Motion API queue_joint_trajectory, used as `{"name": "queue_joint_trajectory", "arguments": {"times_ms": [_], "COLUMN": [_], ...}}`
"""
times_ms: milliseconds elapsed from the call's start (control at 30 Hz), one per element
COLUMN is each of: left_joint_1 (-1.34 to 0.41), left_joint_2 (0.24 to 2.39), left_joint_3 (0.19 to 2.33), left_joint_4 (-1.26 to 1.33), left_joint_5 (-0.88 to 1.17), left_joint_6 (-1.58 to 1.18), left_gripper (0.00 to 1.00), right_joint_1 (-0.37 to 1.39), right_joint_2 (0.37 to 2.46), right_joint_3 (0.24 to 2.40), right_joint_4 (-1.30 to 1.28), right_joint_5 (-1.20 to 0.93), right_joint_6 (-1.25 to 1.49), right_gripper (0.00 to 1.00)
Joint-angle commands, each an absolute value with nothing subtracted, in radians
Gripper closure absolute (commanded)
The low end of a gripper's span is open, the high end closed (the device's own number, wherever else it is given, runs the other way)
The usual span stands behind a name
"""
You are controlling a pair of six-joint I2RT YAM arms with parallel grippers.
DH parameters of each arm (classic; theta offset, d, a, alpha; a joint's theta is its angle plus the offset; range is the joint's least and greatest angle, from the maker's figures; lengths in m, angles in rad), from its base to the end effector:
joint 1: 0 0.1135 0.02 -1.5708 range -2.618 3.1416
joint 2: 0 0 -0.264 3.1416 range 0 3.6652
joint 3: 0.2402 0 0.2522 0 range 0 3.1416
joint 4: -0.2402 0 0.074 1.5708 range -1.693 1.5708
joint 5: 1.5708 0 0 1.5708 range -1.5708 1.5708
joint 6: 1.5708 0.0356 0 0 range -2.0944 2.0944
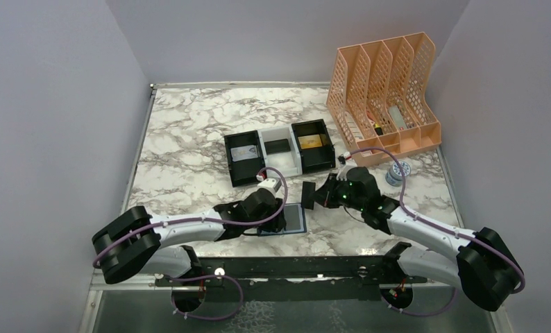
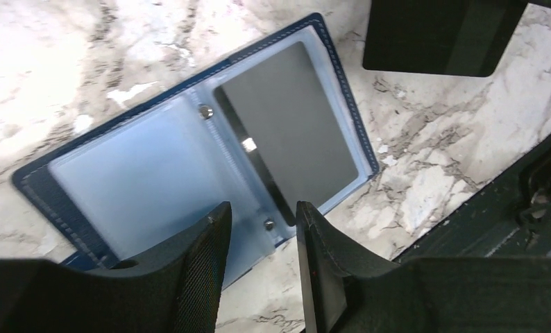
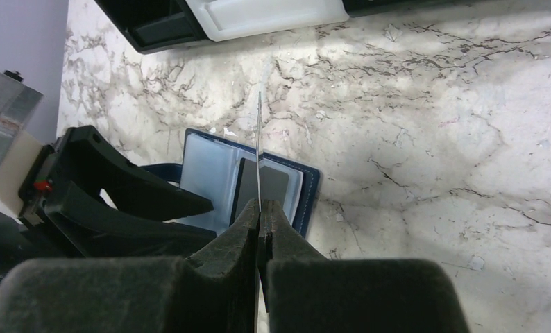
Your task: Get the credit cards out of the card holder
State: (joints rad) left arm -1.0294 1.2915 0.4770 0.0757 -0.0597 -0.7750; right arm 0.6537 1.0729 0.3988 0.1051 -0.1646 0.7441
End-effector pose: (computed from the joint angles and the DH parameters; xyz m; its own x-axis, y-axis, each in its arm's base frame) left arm 0.1255 -0.2045 0.1565 -0.8306 0.0259 -0.5563 0.3521 0.7983 -0.4886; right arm 0.1669 0.1352 0.1806 -0.7952 0.2325 -0.5600 -0.2323 0.7363 0.6355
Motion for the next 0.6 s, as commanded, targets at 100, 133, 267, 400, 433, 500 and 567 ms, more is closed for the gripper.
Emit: {"name": "queue_joint_trajectory", "arguments": {"times_ms": [100, 133, 267, 400, 433, 500, 567], "left_joint_1": [-1.022, -1.022, -1.022, -1.020, -1.016, -0.996, -0.954], "left_joint_2": [1.238, 1.234, 1.178, 1.072, 1.043, 0.997, 0.965], "left_joint_3": [0.494, 0.493, 0.485, 0.491, 0.495, 0.506, 0.519], "left_joint_4": [-0.101, -0.098, -0.077, -0.102, -0.116, -0.147, -0.183], "left_joint_5": [-0.204, -0.202, -0.186, -0.195, -0.194, -0.184, -0.159], "left_joint_6": [-0.775, -0.775, -0.773, -0.748, -0.733, -0.700, -0.674], "left_gripper": [0.59, 0.59, 0.60, 0.49, 0.45, 0.32, 0.17], "right_joint_1": [0.657, 0.655, 0.656, 0.656, 0.656, 0.656, 0.656], "right_joint_2": [1.084, 1.087, 1.084, 1.077, 1.077, 1.074, 1.081], "right_joint_3": [0.456, 0.466, 0.505, 0.526, 0.526, 0.522, 0.532], "right_joint_4": [0.081, 0.083, 0.093, 0.137, 0.162, 0.223, 0.260], "right_joint_5": [-0.111, -0.113, -0.122, -0.149, -0.155, -0.167, -0.181], "right_joint_6": [0.661, 0.645, 0.567, 0.464, 0.440, 0.395, 0.351], "right_gripper": [0.99, 0.99, 0.99, 0.99, 0.99, 0.99, 0.99]}}
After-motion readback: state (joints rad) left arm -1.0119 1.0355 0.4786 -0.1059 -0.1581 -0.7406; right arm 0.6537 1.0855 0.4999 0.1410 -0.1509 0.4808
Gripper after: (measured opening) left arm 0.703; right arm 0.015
